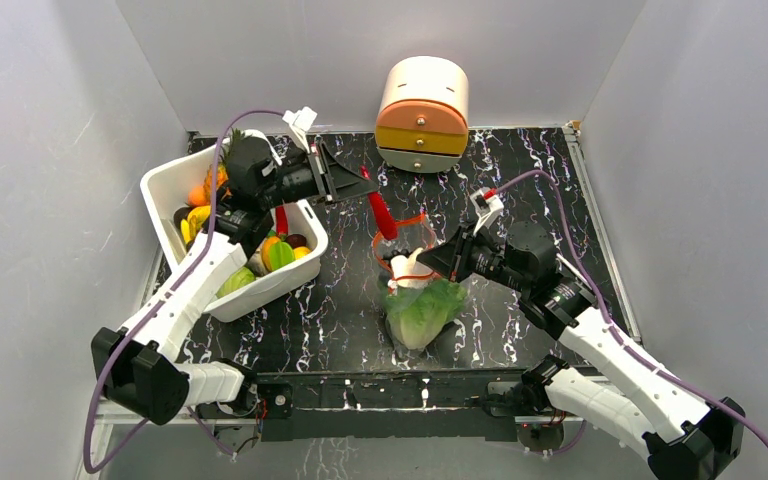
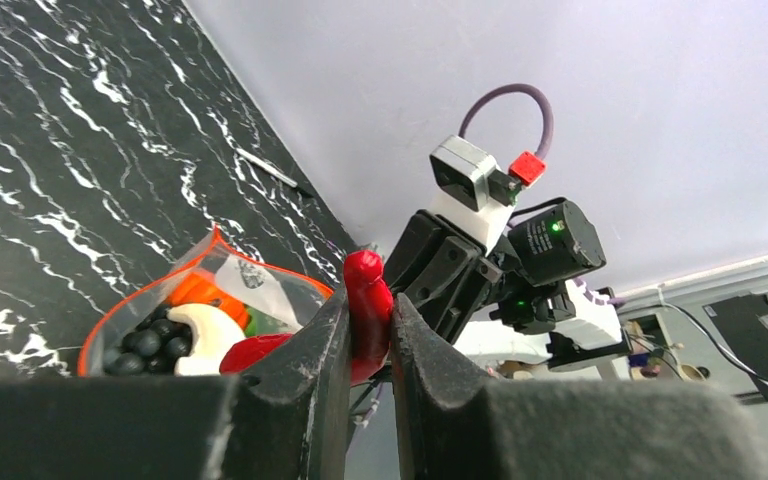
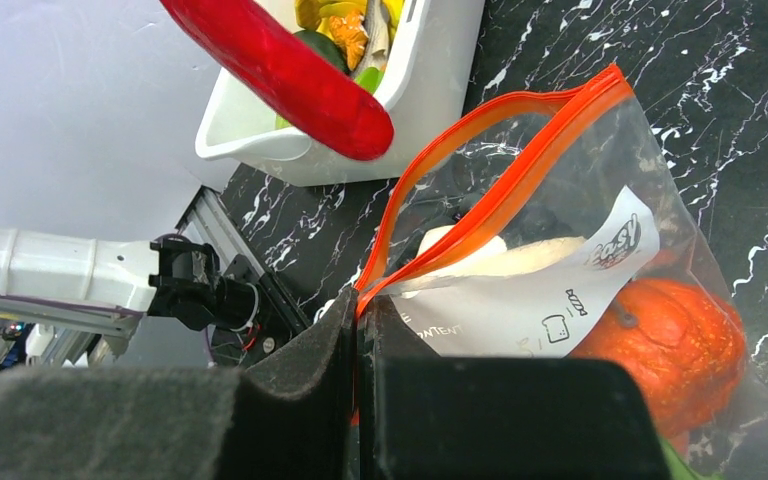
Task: Place the food in the zip-top bag and seal the zipper
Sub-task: Place the fake vegetable in the zipper food storage bag.
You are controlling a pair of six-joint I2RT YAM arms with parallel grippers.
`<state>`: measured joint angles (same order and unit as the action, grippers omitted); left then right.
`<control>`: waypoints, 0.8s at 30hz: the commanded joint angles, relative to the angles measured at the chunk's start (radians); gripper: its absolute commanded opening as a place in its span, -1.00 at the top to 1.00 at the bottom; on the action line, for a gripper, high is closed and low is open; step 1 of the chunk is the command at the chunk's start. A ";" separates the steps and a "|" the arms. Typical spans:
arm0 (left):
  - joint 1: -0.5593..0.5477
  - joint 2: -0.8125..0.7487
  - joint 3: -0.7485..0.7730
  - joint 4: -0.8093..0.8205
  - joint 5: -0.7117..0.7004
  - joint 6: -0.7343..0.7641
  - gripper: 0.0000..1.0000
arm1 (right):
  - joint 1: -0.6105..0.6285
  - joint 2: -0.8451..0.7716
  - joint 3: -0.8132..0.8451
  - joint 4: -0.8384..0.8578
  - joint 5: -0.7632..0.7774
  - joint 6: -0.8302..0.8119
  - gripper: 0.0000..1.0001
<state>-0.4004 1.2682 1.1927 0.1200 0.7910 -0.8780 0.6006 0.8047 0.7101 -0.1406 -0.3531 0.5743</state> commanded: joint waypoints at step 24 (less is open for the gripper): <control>-0.130 -0.040 0.133 -0.541 -0.512 0.130 0.82 | 0.011 0.218 0.078 0.524 -0.187 0.216 1.00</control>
<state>-0.5259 1.2854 1.2770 -0.2646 0.3470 -0.8005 0.6010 1.0374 0.7055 0.1169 -0.4755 0.6846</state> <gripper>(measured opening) 0.158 0.008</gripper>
